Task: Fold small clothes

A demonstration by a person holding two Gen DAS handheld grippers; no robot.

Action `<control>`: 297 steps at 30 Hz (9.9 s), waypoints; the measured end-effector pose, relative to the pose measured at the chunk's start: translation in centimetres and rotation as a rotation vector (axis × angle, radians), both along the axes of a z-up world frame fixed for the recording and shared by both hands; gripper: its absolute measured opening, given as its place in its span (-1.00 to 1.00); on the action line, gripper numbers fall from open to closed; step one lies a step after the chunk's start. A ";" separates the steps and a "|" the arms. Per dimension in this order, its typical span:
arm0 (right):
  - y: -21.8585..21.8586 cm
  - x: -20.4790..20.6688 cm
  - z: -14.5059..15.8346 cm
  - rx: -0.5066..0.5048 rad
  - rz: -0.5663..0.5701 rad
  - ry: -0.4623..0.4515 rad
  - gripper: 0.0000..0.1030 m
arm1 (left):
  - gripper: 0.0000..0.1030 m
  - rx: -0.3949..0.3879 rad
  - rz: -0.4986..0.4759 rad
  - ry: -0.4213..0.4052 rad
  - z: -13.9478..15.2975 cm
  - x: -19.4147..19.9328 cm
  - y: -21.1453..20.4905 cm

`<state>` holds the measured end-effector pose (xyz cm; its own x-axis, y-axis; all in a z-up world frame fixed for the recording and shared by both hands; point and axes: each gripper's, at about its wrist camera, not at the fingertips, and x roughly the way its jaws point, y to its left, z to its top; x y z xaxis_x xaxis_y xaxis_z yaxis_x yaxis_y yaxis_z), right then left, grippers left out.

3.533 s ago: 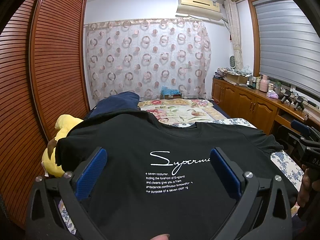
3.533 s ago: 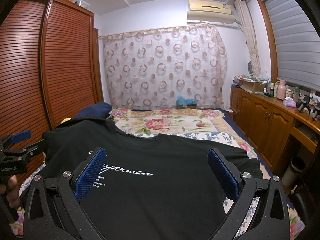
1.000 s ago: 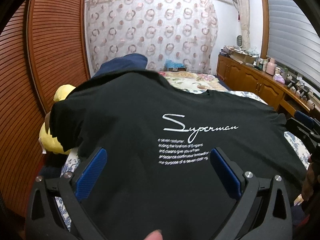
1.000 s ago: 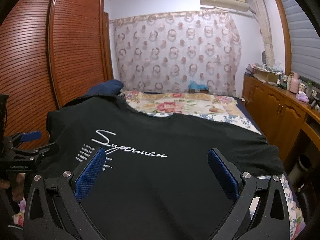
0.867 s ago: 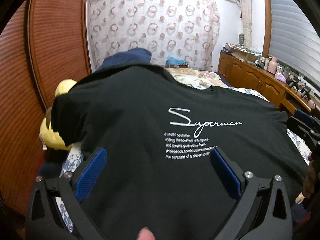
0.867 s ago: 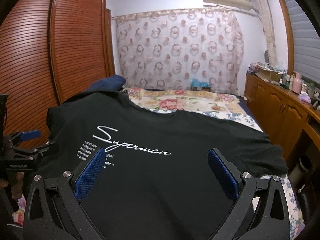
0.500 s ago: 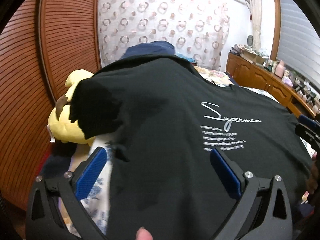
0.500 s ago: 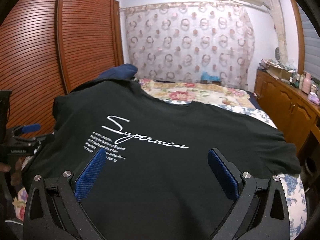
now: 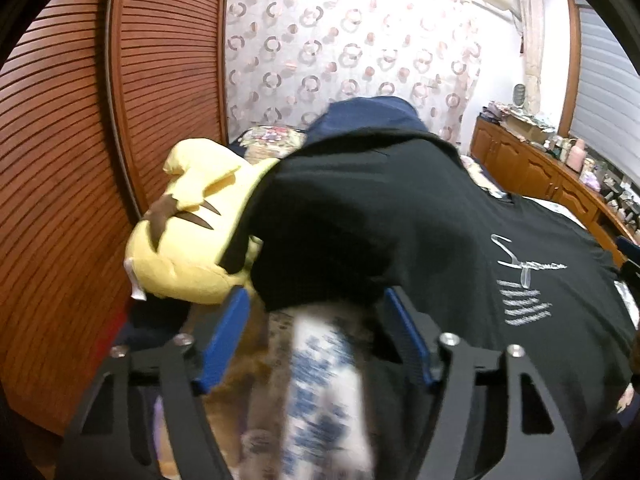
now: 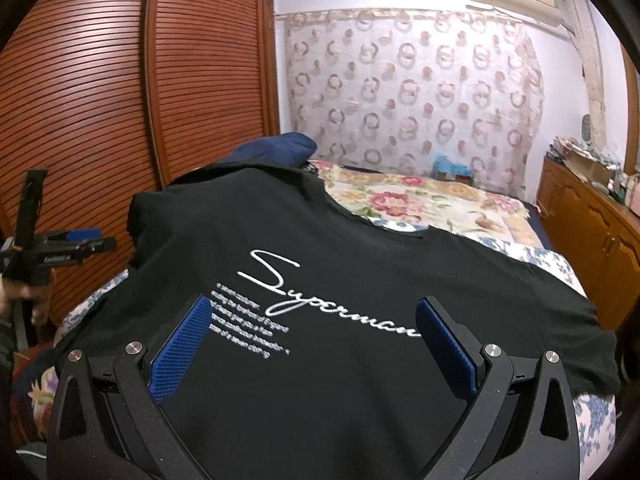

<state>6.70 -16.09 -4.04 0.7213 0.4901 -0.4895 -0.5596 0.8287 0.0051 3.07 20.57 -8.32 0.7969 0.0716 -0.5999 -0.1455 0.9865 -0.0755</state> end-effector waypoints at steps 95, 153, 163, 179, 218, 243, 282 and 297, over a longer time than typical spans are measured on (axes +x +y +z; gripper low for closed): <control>10.2 5.7 -3.0 -0.094 0.325 0.241 0.20 | 0.11 0.010 -0.254 -0.026 3.0 -2.1 -7.2; -9.0 9.5 -5.2 -0.277 -0.044 0.245 0.22 | -0.06 0.073 -0.396 0.098 2.2 10.6 -14.0; -13.0 9.8 -6.7 -0.251 -0.076 0.304 0.23 | -0.20 0.171 -0.423 0.236 0.0 16.9 -16.7; -13.0 9.9 -6.9 -0.251 -0.078 0.298 0.23 | -0.96 0.393 -0.361 0.331 -2.0 19.7 -17.2; -13.1 9.9 -6.9 -0.250 -0.080 0.298 0.28 | -0.17 0.051 -0.410 0.052 4.6 8.9 -12.5; -13.1 9.9 -6.9 -0.249 -0.080 0.297 0.29 | 0.01 0.055 -0.420 0.252 -3.5 10.6 -18.8; -30.0 10.7 -4.6 -0.137 -0.430 0.280 0.30 | 0.54 0.033 -0.392 0.123 -2.1 9.6 -20.4; -32.1 12.6 -5.9 -0.031 -0.370 0.415 -0.16 | 0.54 -0.006 -0.436 -0.069 1.6 7.9 -24.1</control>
<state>19.32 -48.22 -9.93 0.5858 0.2216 -0.7796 -0.1875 0.9729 0.1356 11.00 -3.54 -6.74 0.7902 -0.2838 -0.5432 0.2901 0.9539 -0.0765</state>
